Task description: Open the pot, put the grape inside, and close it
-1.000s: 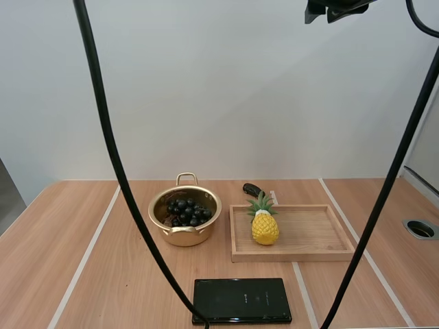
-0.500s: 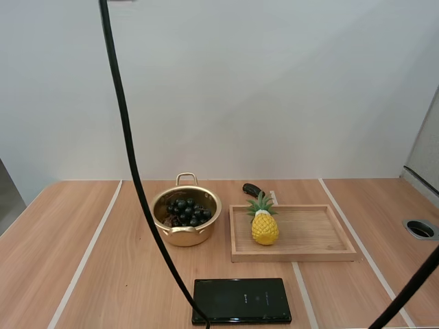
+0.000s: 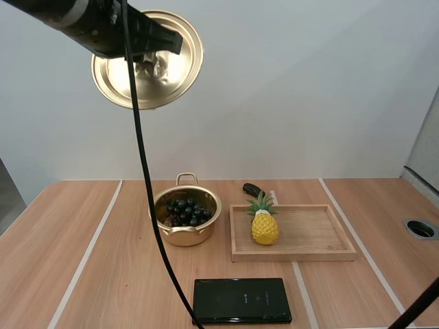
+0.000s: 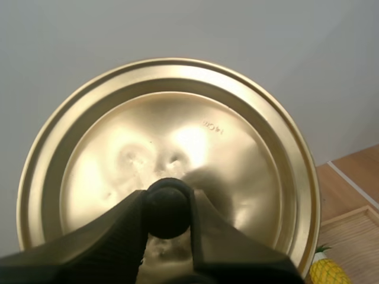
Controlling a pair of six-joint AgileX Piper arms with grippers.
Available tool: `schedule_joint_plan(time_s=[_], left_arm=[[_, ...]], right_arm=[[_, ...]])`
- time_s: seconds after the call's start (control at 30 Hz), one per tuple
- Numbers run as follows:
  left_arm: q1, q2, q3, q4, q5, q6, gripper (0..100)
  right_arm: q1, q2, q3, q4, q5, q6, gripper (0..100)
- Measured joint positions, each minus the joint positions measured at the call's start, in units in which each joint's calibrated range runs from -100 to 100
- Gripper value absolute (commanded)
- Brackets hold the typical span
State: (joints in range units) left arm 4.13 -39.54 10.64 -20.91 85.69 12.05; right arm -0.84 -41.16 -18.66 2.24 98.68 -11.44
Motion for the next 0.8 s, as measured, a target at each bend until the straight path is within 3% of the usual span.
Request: schedule_joint_plan(time_s=[0.3, 0.6, 0.8], left_arm=[[0.00, -0.9, 16.9, -0.7, -13.1, 3.4, 0], [0.00, -0.9, 29.6, -8.8, -21.8, 12.2, 0], [-1.31, 2.8, 32.5, -9.4, -24.6, 14.1, 0]], right_arm=[[0.0, -0.5, 0.0, 2.9, 0.2, -0.6, 0], [0.0, -3.3, 0.0, 3.1, 0.2, -1.6, 0], [0.0, -5.2, 0.0, 3.2, 0.2, -1.6, 0]])
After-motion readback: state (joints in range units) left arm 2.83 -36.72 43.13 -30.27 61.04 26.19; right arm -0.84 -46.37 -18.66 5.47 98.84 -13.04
